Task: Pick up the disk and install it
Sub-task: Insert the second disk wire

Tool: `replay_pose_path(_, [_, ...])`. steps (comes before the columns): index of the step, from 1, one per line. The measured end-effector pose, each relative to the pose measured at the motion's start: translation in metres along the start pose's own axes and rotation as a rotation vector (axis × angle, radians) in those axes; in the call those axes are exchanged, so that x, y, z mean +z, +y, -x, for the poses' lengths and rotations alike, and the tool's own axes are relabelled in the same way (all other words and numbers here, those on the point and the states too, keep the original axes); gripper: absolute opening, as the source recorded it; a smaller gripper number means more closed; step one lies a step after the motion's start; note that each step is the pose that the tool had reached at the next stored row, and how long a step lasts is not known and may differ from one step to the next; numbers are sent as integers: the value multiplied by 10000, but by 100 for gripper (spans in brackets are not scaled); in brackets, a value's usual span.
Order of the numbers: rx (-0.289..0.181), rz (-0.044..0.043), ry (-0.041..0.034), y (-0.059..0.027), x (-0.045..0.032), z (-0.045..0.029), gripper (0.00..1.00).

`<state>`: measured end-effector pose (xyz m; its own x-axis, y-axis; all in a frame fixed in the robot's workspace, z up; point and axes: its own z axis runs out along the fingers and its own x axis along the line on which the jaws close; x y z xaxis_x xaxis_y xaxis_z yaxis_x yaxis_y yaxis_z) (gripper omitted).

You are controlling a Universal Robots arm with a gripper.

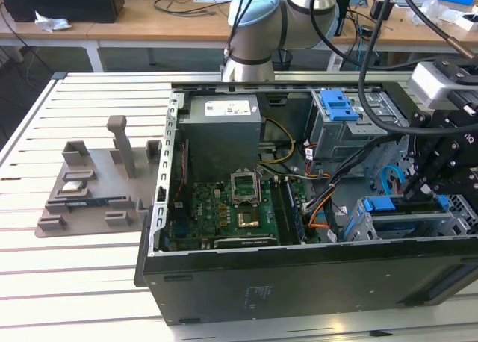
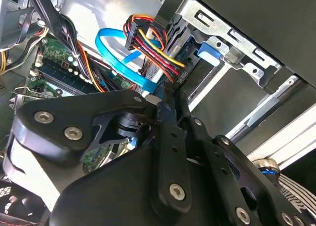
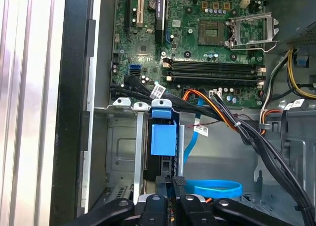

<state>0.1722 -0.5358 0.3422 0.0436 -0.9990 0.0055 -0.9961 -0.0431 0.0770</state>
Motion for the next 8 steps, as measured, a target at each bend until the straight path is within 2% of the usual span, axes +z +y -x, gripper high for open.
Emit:
replay_pose_path(1, [0, 1, 1, 0, 0, 0, 24])
replay_pose_path(6, [0, 1, 1, 12, -148, 4, 24])
replay_pose_path(7, [1, 1, 2, 13, -167, 5, 22])
replay_pose_path(8, [1, 1, 1, 16, -205, 5, 15])
